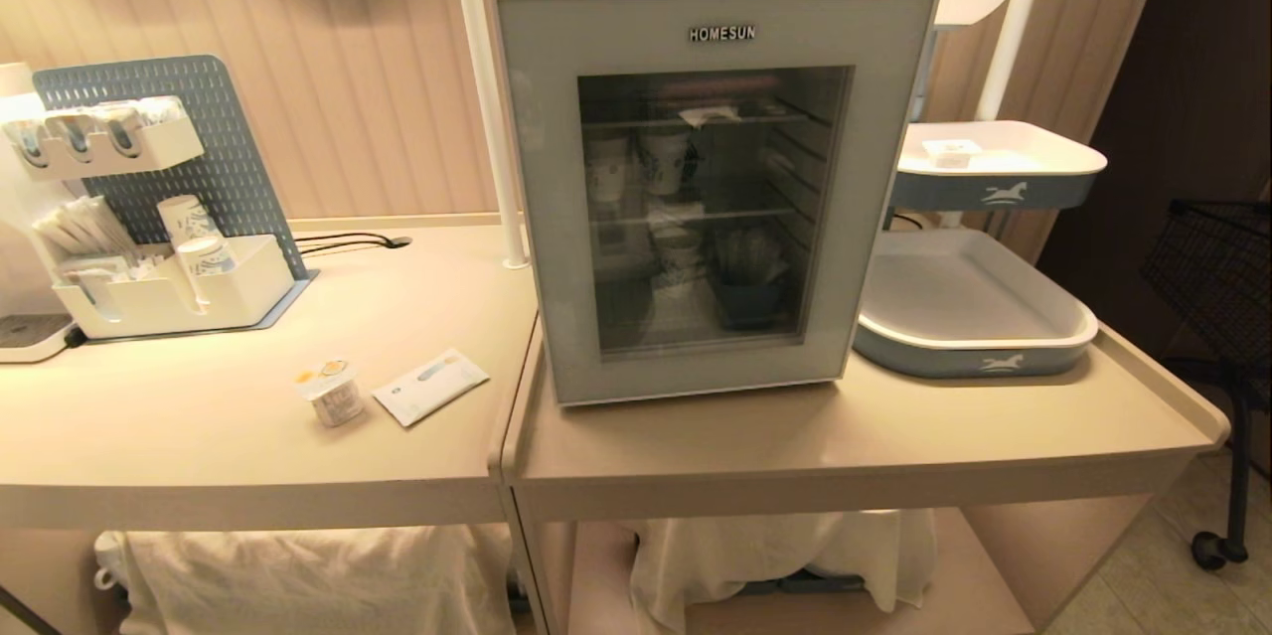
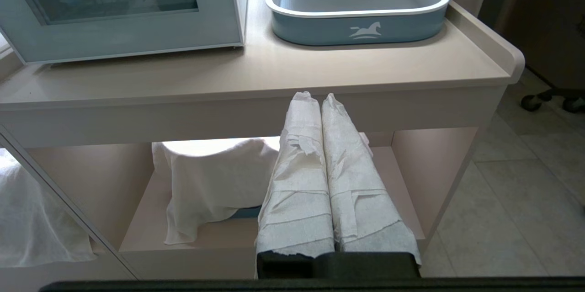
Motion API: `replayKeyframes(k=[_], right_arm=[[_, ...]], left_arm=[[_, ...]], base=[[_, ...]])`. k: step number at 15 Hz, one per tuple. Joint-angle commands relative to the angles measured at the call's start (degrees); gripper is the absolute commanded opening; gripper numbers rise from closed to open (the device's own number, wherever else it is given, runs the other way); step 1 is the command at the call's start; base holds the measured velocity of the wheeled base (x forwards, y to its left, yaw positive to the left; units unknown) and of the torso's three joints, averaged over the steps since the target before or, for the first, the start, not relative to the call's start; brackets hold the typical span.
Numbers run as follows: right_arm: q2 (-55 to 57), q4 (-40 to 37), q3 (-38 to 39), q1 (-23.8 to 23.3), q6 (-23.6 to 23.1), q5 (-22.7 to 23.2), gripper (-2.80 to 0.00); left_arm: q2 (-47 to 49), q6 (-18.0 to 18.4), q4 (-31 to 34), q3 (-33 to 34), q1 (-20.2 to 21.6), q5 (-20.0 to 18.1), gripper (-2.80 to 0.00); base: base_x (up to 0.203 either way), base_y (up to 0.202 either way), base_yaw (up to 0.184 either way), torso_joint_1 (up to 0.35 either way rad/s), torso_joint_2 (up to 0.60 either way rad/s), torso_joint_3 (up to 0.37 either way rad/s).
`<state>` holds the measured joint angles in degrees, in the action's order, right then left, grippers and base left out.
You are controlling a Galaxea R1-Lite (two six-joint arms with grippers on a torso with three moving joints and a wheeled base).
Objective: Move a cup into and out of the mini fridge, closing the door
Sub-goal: Open the freezer door
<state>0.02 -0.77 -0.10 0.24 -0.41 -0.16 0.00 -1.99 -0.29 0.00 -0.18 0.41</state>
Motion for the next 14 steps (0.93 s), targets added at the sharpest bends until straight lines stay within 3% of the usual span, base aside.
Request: replayKeyframes(k=[1,14], right_arm=[[0.1,0.0,0.0,0.0,0.0,0.0,-2.8],[0.1,0.0,0.0,0.0,0.0,0.0,-2.8]], left_arm=[[0.1,0.0,-0.1,0.0,0.0,0.0,-2.8],[0.1,0.0,0.0,0.0,0.0,0.0,-2.8]], base=[[0.0,0.0,0.0,0.0,0.0,0.0],[0.0,0.0,0.0,0.0,0.0,0.0]])
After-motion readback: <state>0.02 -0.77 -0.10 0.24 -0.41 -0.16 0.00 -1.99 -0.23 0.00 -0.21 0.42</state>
